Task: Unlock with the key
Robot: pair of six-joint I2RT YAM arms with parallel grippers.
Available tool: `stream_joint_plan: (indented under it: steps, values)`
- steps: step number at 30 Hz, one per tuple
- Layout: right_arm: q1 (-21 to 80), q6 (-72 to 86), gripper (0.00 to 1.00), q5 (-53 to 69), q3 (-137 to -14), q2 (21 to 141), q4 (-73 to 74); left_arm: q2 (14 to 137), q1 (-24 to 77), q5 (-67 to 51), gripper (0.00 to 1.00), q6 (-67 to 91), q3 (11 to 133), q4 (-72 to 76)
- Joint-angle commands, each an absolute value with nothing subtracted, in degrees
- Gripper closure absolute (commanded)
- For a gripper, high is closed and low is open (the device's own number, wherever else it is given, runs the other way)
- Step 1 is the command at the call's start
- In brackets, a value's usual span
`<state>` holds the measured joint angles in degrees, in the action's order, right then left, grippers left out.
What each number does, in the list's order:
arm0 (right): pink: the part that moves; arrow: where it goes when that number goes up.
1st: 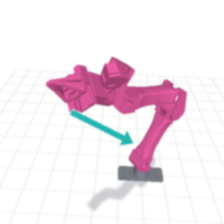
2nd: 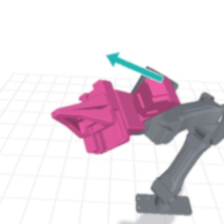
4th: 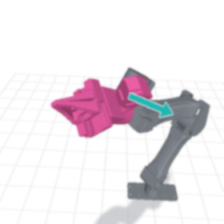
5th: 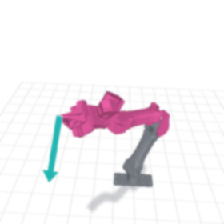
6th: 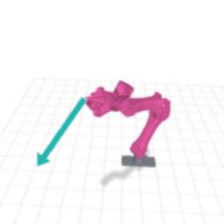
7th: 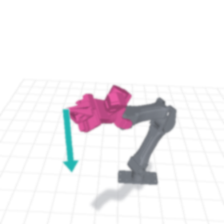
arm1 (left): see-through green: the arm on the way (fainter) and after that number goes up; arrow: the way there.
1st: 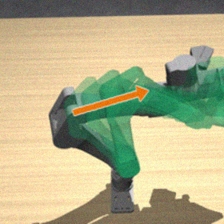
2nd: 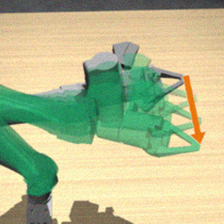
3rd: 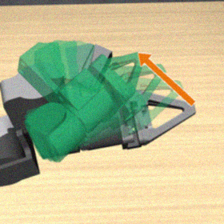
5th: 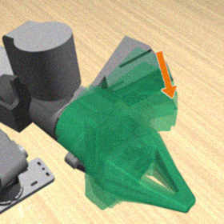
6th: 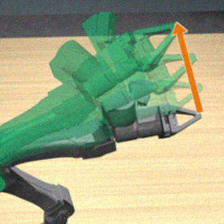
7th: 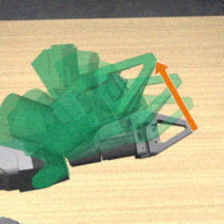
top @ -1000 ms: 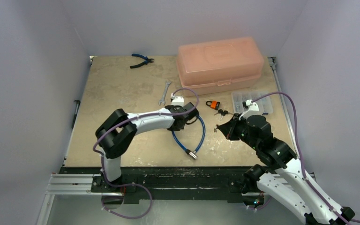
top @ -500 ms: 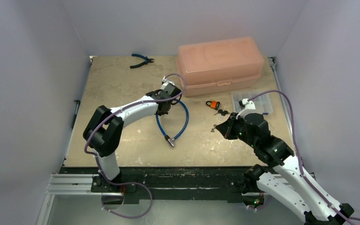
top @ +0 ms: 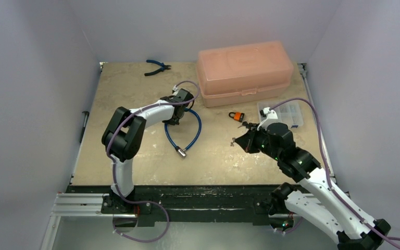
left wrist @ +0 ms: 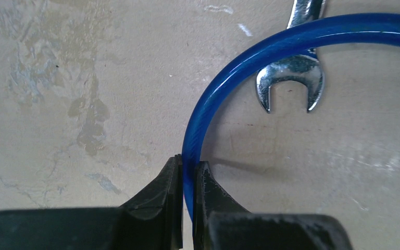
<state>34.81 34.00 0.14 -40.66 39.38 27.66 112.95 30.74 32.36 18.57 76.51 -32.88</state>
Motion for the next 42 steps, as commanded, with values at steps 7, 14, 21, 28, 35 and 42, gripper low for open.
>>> stream_joint_plan:
  steps: [7, 14, 21, 28, 35, 42]
  values:
    - [34.53, 32.52, 1.00, 3.30, -39.78, 41.94, 21.58, 111.45, 22.93, 32.74, 1.00, 24.95, 77.77, -33.88]
    - [34.54, 31.82, 1.00, 5.65, -38.92, 43.37, 18.94, 109.95, 21.62, 30.66, 1.00, 26.64, 75.73, -33.47]
    - [34.54, 30.95, 1.00, 12.10, -38.06, 45.99, 13.94, 100.90, 21.71, 24.80, 0.63, 25.58, 72.26, -31.05]
    - [34.63, 29.70, 1.00, 22.58, -38.27, 49.67, 8.53, 87.26, 21.80, 9.01, 0.54, 17.29, 68.91, -29.36]
    - [34.69, 25.75, 1.00, 30.57, -41.77, 52.16, 7.30, 73.31, 24.63, -25.73, 0.55, 10.06, 62.35, -21.58]
    - [35.19, 24.94, 1.00, 40.15, -43.55, 54.15, 5.41, 69.04, 30.39, -46.09, 0.53, 7.15, 60.40, -18.62]
